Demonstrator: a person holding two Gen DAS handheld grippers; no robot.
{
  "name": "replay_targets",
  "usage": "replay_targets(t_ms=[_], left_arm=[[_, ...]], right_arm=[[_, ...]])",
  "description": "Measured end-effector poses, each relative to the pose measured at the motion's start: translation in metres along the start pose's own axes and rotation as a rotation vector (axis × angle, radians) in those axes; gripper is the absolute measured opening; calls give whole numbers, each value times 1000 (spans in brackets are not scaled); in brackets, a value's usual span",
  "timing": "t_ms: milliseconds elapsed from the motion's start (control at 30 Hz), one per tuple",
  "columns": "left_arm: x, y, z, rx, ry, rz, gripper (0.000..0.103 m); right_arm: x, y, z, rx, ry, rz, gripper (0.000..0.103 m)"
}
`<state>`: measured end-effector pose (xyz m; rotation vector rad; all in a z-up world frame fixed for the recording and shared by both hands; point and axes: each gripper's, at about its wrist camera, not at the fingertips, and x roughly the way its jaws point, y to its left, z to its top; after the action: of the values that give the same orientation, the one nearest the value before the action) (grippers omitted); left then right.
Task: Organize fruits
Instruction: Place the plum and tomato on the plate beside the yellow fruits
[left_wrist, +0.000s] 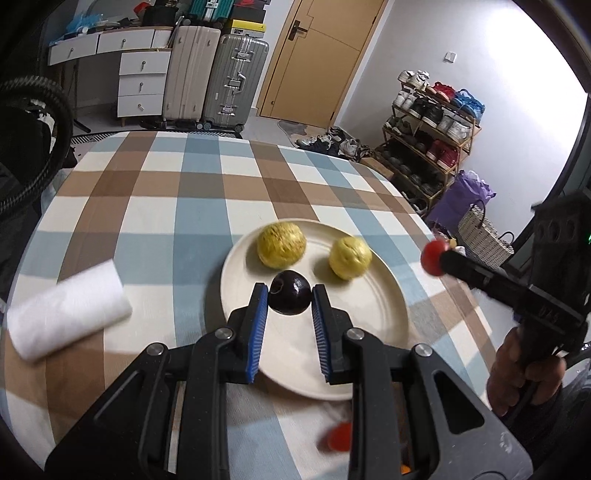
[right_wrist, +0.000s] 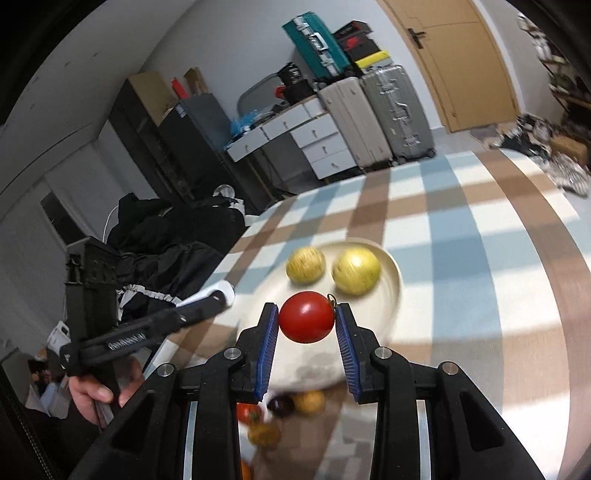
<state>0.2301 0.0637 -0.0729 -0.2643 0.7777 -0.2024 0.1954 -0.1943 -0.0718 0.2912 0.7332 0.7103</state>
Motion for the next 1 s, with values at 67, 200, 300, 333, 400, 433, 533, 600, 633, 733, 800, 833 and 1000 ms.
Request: replay_targets(t_ms=[67,200,300,333,400,433,533,600,633,733,800,833,1000], left_arm=[[11,5,7,-2,5,10,22],[30,12,15,11,16,25,22],[41,15,17,21,27,27,22],[44,16,18,24,30,26,22],[49,18,19,27,39,26,22],[52,19,19,25,40,30,22],[57,22,21,8,44,31,22],[60,22,21,8,45,29,22],[61,22,21,11,47,26,22],[63,20,20,17,60,25,22],[65,20,19,15,61,25,22],[66,21,18,15,64,25,22],[72,21,17,9,80,35,22]], right_arm=[[9,4,15,-26,2,2,33],[32,8,43,-68,16,7,33],[50,8,58,-95,34,-2,33],[57,7,63,-100,42,-3,33],[70,4,70,-102,59,-6,33],[78,3,74,-106,76,-14,33],[97,0,78,-125,113,-47,33],[111,-1,78,-144,146,-70,33],[116,-1,77,-151,155,-79,33],[128,-6,75,-148,181,-89,33],[135,-9,74,-138,199,-99,33],[137,-11,73,-135,204,-107,33],[145,-12,73,-140,217,-141,33]])
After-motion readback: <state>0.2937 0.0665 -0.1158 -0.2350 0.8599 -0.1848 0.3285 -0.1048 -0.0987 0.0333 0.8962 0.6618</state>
